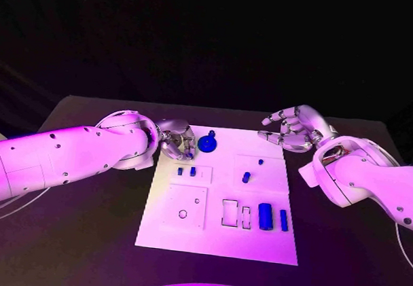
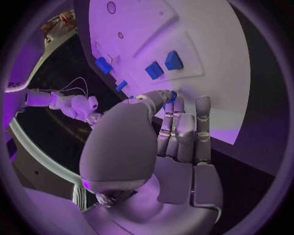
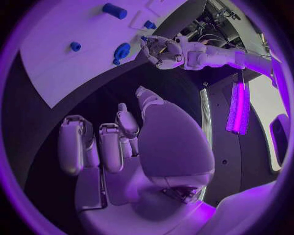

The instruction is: Assemble the parts on the task board

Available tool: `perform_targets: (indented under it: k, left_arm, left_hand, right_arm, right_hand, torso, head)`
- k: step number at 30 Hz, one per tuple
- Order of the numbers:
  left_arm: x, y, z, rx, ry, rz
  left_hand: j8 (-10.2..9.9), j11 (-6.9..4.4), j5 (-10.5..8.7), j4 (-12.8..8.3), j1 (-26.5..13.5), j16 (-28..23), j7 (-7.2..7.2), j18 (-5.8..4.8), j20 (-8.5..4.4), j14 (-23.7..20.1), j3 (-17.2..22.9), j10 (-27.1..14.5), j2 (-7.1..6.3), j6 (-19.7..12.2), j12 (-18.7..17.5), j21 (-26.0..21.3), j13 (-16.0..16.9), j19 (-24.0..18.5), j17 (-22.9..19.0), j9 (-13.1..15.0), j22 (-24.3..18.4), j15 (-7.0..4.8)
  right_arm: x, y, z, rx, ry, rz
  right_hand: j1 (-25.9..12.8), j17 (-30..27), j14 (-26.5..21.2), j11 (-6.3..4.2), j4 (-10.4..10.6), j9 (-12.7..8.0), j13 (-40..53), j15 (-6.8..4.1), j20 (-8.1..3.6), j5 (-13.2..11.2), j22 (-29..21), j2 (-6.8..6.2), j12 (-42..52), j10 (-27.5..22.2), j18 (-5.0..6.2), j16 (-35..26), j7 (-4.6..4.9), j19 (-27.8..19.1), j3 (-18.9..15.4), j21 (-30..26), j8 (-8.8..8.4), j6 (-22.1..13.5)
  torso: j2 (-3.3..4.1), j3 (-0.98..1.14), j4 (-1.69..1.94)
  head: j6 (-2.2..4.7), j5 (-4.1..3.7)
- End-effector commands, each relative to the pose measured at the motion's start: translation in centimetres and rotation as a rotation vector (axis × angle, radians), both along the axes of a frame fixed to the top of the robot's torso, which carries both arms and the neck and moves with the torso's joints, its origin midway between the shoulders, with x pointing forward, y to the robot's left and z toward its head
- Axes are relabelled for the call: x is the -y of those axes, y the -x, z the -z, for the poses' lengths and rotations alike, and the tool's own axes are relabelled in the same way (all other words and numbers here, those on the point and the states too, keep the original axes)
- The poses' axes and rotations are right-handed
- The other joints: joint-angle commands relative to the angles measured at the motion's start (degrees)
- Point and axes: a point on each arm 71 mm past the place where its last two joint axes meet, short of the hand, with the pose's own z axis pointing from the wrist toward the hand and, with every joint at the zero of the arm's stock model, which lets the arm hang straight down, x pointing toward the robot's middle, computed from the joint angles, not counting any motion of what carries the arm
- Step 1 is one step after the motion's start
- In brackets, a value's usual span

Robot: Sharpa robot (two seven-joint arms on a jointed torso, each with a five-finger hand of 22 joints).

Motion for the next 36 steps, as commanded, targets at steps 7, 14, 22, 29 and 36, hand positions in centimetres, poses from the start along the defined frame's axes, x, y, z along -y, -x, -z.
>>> perform_targets:
  k: [7, 14, 22, 29, 36]
  left_arm:
    - [0.2, 0.19, 0.23, -0.019, -0.017, 0.02]
    - [0.35, 0.25, 0.37, -0.027, -0.021, 0.025]
    - [0.43, 0.13, 0.73, -0.03, -0.027, 0.022]
    - [0.33, -0.05, 0.89, -0.025, -0.032, 0.014]
    - [0.39, -0.03, 0.97, -0.03, -0.041, 0.019]
  left_hand:
    - [0.18, 0.08, 0.07, -0.35, -0.77, 0.31, -0.06, 0.42, 0.07, 0.42, -0.09, 0.45, 0.0, 0.32, -0.19, 0.35, -0.06, 0.32, -0.05, 0.04, -0.03, 0.08]
    - [0.13, 0.06, 0.06, -0.43, -0.79, 0.3, -0.08, 0.42, 0.05, 0.4, -0.04, 0.53, -0.01, 0.38, -0.27, 0.34, -0.1, 0.26, -0.12, 0.05, -0.07, 0.06]
    - [-0.16, 0.11, -0.03, -0.45, -1.28, 0.24, -0.05, 0.5, 0.02, 0.26, -0.06, 0.57, -0.24, 0.32, -0.65, 0.11, -0.26, -0.2, -0.38, 0.01, -0.5, 0.1]
    - [-0.37, 0.16, -0.05, -0.45, -1.49, 0.2, -0.05, 0.51, 0.02, 0.15, -0.01, 0.49, -0.29, 0.2, -0.91, 0.04, -0.36, -0.34, -0.54, -0.04, -0.6, 0.13]
    - [-0.42, 0.16, -0.07, -0.47, -1.53, 0.19, -0.05, 0.51, 0.02, 0.11, 0.02, 0.49, -0.28, 0.19, -0.97, 0.04, -0.39, -0.35, -0.6, -0.04, -0.59, 0.14]
  right_arm:
    - [-0.12, 0.08, -0.02, 0.006, 0.007, -0.014]
    - [-0.13, 0.09, -0.02, 0.006, 0.007, -0.014]
    - [-0.15, 0.1, -0.02, 0.006, 0.006, -0.014]
    - [-0.13, 0.1, -0.02, 0.006, 0.007, -0.014]
    - [-0.18, 0.06, 0.0, 0.006, 0.007, -0.015]
  right_hand:
    - [-0.29, 5.78, 3.72, -0.1, 0.0, 0.08, -0.05, -0.33, -0.33, 0.18, 8.55, -0.49, -0.39, 0.12, 0.66, -0.22, -0.06, 1.05, 0.28, -0.38, 0.19, -0.09]
    - [-0.29, 5.78, 3.72, -0.1, 0.0, 0.08, -0.05, -0.33, -0.33, 0.18, 8.55, -0.49, -0.39, 0.12, 0.66, -0.22, -0.06, 1.05, 0.28, -0.38, 0.19, -0.09]
    - [-0.29, 5.78, 3.72, -0.1, 0.0, 0.08, -0.05, -0.33, -0.33, 0.18, 8.55, -0.49, -0.39, 0.12, 0.66, -0.22, -0.06, 1.05, 0.28, -0.38, 0.19, -0.09]
    - [-0.33, 5.68, 3.71, -0.13, -0.03, 0.08, -0.31, -0.37, -0.37, 0.2, 8.47, -0.55, -0.58, 0.11, 0.68, -0.32, -0.08, 1.04, 0.34, -0.53, 0.23, -0.13]
    - [-0.33, 5.68, 3.71, -0.13, -0.03, 0.08, -0.31, -0.37, -0.37, 0.2, 8.47, -0.55, -0.58, 0.11, 0.68, -0.32, -0.08, 1.04, 0.34, -0.53, 0.23, -0.13]
  torso:
    - [-0.03, -0.03, 0.07]
    - [0.0, -0.03, 0.02]
    - [0.06, -0.02, 0.0]
    - [0.02, -0.03, 0.02]
    - [-0.01, 0.0, 0.04]
  head:
    - [-0.08, -0.03]
    - [-0.08, 0.0]
    - [-0.05, 0.03]
    - [-0.17, -0.12]
    - [-0.27, -0.09]
